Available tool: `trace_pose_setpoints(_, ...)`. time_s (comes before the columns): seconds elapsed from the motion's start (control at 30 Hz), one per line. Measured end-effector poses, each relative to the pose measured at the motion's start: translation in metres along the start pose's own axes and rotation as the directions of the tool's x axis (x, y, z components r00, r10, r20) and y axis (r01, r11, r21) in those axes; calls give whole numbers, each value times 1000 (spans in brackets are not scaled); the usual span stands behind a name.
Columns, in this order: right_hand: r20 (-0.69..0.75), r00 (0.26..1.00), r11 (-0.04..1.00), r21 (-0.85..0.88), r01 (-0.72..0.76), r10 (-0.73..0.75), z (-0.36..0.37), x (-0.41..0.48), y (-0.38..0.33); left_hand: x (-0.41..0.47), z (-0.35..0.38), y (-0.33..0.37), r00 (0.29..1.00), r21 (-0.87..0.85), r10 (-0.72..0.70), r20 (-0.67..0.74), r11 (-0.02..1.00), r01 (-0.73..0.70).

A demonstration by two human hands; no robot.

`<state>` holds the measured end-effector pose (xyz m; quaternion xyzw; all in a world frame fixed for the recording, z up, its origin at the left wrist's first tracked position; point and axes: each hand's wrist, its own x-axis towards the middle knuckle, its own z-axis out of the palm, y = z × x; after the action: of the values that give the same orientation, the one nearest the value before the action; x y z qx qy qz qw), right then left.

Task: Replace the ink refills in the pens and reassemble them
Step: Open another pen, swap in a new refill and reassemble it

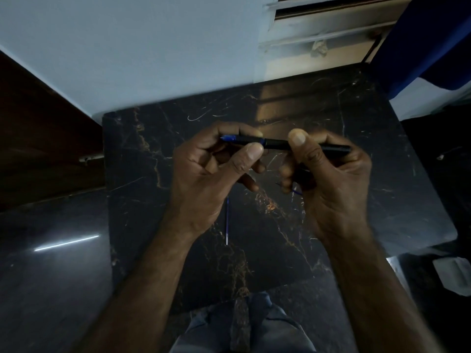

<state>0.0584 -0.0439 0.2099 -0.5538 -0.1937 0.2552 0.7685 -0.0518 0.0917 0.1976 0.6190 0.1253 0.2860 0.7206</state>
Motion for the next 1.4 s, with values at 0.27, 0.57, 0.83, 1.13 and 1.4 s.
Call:
trace_pose_setpoints(0.27, 95, 994, 998, 33, -59, 56, -4, 4, 0, -4, -2, -8, 993, -62, -14, -115, 998, 7)
trace_pose_setpoints(0.57, 20, 1000, 983, -183, -14, 18, -1, 6, 5, -2, -15, -6, 992, -81, -59, -110, 995, 51)
trace_pose_setpoints(0.83, 182, 983, 985, -165, 47, -16, -4, 10, 13, -2, -26, -9, 994, 22, -44, -101, 999, 47)
trace_pose_setpoints(1.13, 278, 960, 990, -126, 68, -31, -11, 12, 4, -7, -25, -10, 995, -12, -60, -75, 998, 59)
trace_pose_setpoints(1.4, 266, 961, 986, -121, 118, -82, -7, 8, 8, -8, -24, -5, 998, 58, -13, -56, 998, 16)
